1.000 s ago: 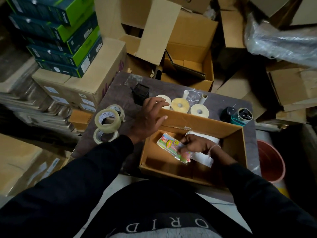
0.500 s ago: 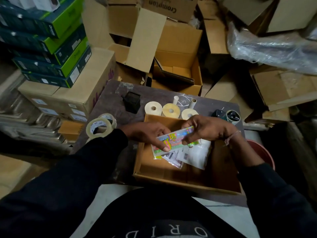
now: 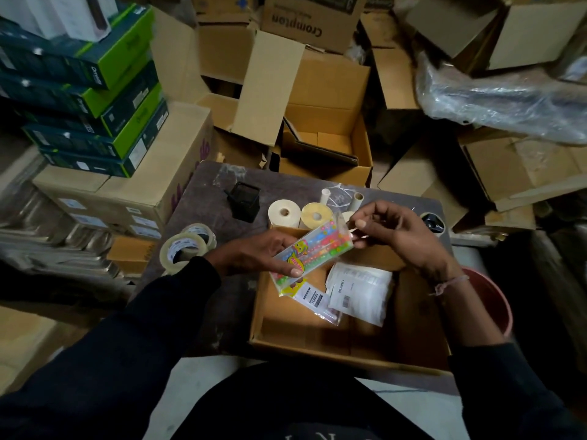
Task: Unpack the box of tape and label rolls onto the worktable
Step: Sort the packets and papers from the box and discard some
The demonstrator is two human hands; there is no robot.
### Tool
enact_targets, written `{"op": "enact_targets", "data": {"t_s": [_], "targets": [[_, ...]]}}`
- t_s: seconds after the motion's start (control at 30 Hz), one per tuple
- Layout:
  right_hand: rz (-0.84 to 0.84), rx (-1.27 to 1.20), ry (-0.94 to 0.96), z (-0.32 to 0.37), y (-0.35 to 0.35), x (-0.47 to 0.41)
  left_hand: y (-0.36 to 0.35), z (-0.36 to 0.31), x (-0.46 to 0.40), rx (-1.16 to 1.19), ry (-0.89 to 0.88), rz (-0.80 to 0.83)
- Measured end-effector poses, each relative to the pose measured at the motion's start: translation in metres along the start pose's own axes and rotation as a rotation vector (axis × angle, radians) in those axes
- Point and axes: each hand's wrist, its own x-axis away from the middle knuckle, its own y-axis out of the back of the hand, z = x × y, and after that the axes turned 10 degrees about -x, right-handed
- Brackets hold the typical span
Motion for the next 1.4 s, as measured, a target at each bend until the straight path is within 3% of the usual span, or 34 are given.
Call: {"op": "enact_targets", "data": {"t_s": [0.17, 0.47, 0.77, 1.0, 1.2, 1.4], "targets": [[0.096, 0.123, 0.012, -0.004, -0.004, -0.003, 0.007, -0.002, 0.002, -0.009, 0.009, 0.021], [0.072, 0.165, 0.071, -0.017, -0.011, -0.015, 0.018, -0.002, -0.002, 0.006, 0.068, 0.071], [0.071, 0.281, 0.011, -0.031, -0.009, -0.026, 0.027, 0.005, 0.001, 0.021, 0.061, 0.001], [0.103, 0.154, 0.007, -0.036, -0.035, -0.035, 0.042, 0.022, 0.017, 0.108, 0.035, -0.189], [0.060, 0.036, -0.067, -0.041, -0.037, -0.048, 0.054, 0.039, 0.034, 0.131, 0.053, -0.264], [0.121, -0.036, -0.111, -0.043, -0.044, -0.061, 0.059, 0.051, 0.041, 0.098, 0.050, -0.320]]}}
